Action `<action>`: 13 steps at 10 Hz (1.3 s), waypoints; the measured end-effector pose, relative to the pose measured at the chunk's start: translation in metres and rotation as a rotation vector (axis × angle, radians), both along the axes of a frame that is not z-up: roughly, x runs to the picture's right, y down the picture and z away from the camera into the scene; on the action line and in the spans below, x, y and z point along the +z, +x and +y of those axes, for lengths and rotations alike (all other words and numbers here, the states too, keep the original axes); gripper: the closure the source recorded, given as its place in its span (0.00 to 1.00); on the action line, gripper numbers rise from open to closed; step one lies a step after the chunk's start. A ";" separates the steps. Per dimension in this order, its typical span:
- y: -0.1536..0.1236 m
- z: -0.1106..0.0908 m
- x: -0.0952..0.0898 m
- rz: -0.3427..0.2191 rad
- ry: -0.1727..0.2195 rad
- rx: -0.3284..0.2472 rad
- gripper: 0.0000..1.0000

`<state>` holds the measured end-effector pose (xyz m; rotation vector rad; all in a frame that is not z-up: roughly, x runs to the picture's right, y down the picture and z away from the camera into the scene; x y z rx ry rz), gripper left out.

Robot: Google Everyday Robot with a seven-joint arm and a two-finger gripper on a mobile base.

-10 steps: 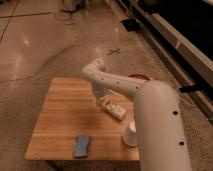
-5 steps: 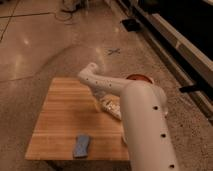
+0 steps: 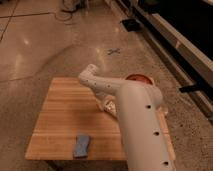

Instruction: Stand the bottle upright

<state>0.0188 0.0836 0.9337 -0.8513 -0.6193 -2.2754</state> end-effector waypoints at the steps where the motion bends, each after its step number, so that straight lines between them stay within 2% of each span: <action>1: 0.000 -0.001 -0.002 -0.005 -0.005 -0.001 0.56; 4: 0.001 -0.012 -0.011 -0.015 -0.008 0.035 0.88; 5: 0.002 -0.017 -0.014 -0.016 -0.006 0.059 0.96; 6: 0.004 -0.025 -0.020 -0.018 0.000 0.093 1.00; 9: 0.005 -0.048 -0.038 -0.047 0.032 0.189 1.00; 13: -0.001 -0.073 -0.062 -0.119 0.078 0.268 1.00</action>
